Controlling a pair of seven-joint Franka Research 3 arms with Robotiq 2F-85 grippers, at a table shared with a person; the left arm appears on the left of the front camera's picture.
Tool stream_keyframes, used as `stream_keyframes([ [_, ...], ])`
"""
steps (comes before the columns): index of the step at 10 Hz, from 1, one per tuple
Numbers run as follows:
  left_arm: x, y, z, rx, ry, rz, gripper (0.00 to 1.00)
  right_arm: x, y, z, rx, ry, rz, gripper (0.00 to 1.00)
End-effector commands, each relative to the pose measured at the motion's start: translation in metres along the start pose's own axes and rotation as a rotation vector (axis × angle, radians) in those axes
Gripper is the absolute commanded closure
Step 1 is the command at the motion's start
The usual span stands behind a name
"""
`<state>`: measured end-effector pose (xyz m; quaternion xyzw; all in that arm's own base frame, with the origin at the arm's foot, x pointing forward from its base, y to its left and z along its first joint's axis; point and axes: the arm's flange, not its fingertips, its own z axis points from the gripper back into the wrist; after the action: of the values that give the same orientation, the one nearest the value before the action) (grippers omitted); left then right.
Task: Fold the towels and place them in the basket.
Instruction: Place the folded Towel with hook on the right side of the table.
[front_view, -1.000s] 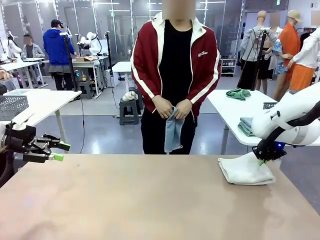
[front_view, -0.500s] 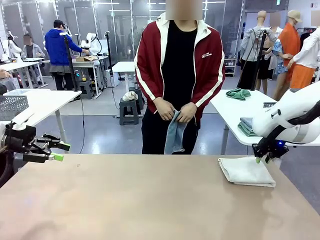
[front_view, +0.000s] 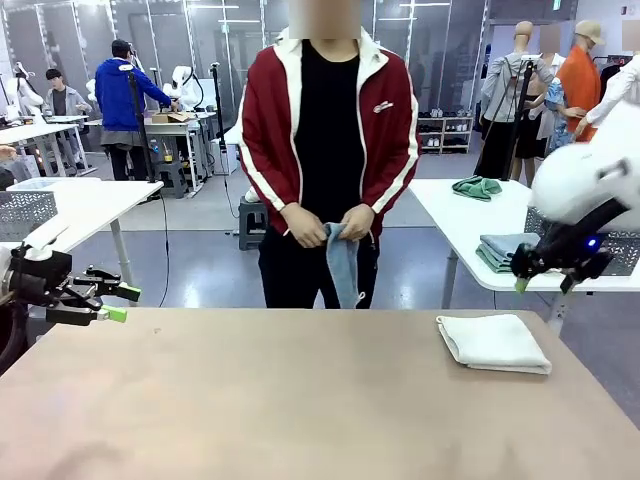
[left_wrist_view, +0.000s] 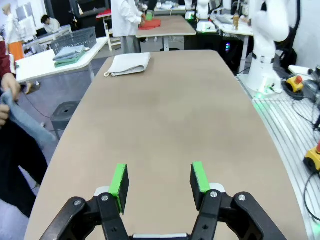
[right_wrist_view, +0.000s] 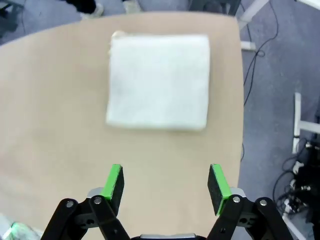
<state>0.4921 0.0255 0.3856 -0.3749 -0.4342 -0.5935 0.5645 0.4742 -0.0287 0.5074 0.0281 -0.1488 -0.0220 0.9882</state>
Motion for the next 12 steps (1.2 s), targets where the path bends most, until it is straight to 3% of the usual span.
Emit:
stream_keyframes([
  [1, 0.002, -0.002, 0.001, 0.001, -0.002, -0.001, 0.36, -0.057, 0.040, 0.083, -0.018, 0.032, -0.048, 0.16],
  [3, 0.002, -0.002, 0.001, 0.001, -0.002, -0.001, 0.36, -0.094, 0.057, 0.149, -0.031, -0.010, -0.036, 0.16],
  [5, 0.002, -0.002, 0.001, 0.001, -0.002, -0.001, 0.36, -0.116, 0.066, 0.185, -0.048, -0.036, -0.024, 0.16],
  [12, 0.002, -0.002, 0.001, 0.001, -0.002, -0.001, 0.36, -0.127, 0.066, 0.199, -0.025, -0.045, -0.008, 0.16],
])
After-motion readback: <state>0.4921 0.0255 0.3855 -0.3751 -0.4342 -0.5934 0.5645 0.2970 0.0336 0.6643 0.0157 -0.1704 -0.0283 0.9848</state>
